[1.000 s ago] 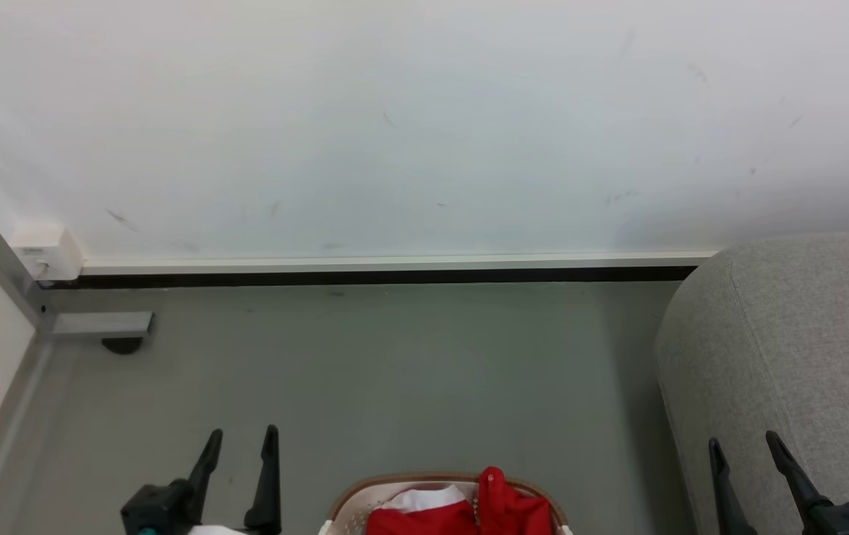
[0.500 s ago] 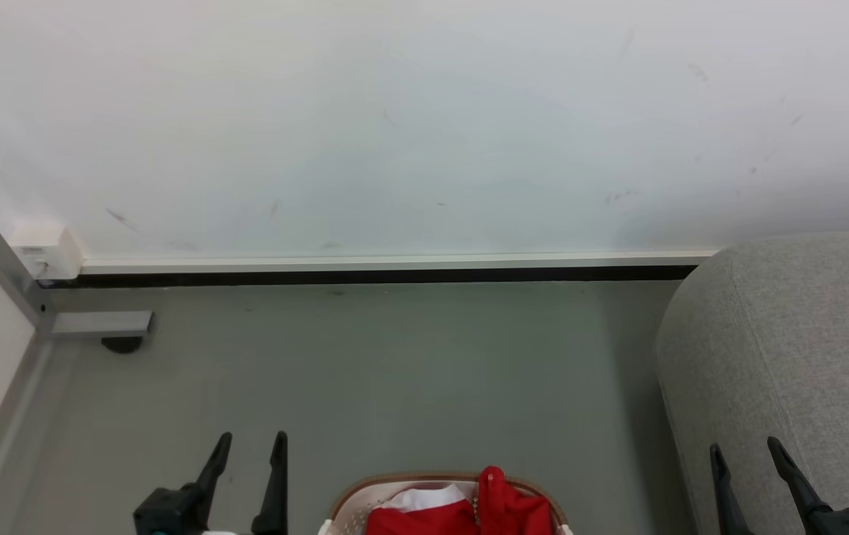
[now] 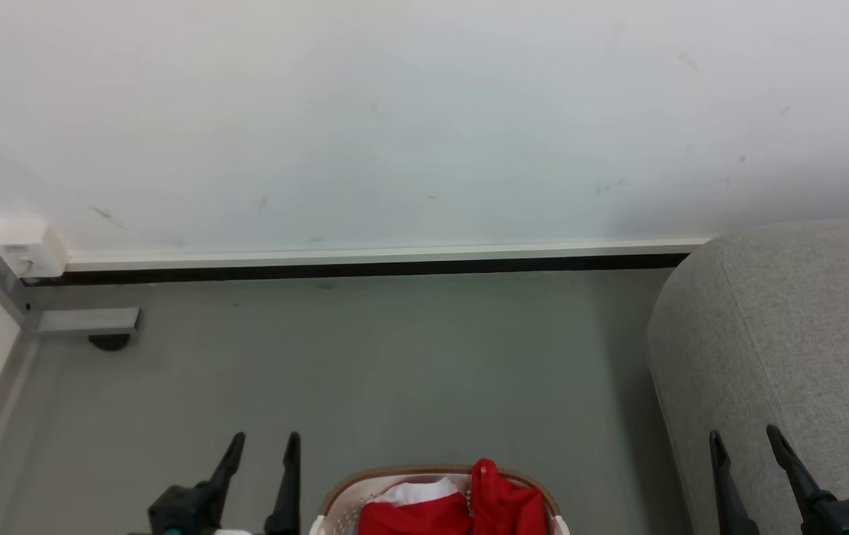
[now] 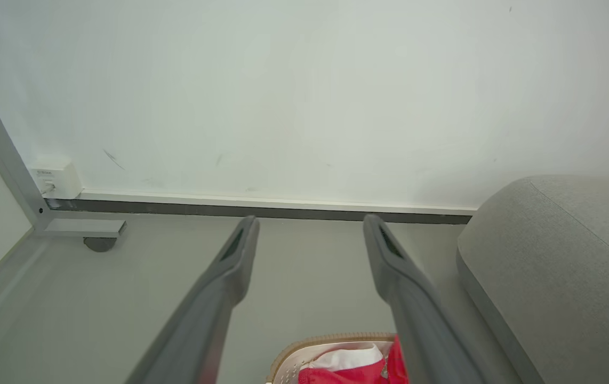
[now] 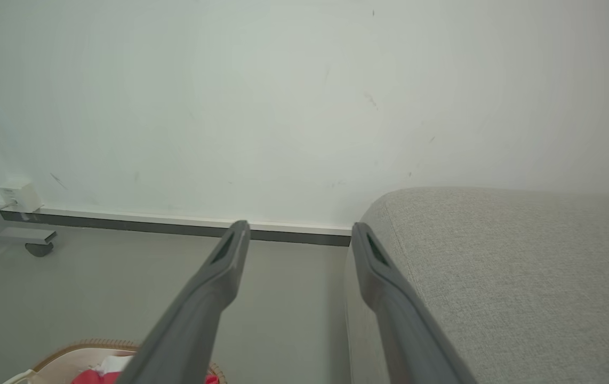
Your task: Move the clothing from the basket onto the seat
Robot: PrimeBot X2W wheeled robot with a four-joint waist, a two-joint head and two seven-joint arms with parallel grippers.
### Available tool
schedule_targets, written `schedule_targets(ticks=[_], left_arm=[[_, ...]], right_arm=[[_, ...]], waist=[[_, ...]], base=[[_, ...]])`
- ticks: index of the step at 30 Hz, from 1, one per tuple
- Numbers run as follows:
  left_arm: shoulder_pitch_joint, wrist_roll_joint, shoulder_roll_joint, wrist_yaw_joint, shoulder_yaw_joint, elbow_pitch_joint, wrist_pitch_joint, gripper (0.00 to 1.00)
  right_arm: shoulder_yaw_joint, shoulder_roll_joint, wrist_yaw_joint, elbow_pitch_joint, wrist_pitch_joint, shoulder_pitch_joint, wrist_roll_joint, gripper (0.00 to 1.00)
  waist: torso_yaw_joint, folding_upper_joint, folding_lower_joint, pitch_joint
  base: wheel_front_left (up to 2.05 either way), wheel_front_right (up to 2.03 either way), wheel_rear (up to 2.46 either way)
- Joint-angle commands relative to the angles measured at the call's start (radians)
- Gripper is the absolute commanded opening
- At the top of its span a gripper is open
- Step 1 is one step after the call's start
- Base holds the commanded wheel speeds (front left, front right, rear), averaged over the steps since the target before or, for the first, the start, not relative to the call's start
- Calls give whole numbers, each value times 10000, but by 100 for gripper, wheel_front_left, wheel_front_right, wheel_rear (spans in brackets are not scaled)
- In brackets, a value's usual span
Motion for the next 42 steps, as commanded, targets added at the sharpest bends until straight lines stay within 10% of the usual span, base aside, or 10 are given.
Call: schedule_targets(ticks=[1,19,42], left_arm=[[-134,-148,60,-43,-39,27,-10,100],[-3354,432,63,-388,-3063,3472,803,100],[-6578,1119,1136,384,-3338,6780,2137,100]], right_arm=[[-28,-11,-21,-64,-29,-93,47,100],[307,-11,-21,-1004,-29,-2479,548,100],[1369,-7,-21,-2695,-29,-5070,1393,100]], waist=[[-51,0,0,99],[-1300,0,0,3883],[-2428,0,0,8203]], base=[[0,0,0],[0,0,0],[0,0,0]])
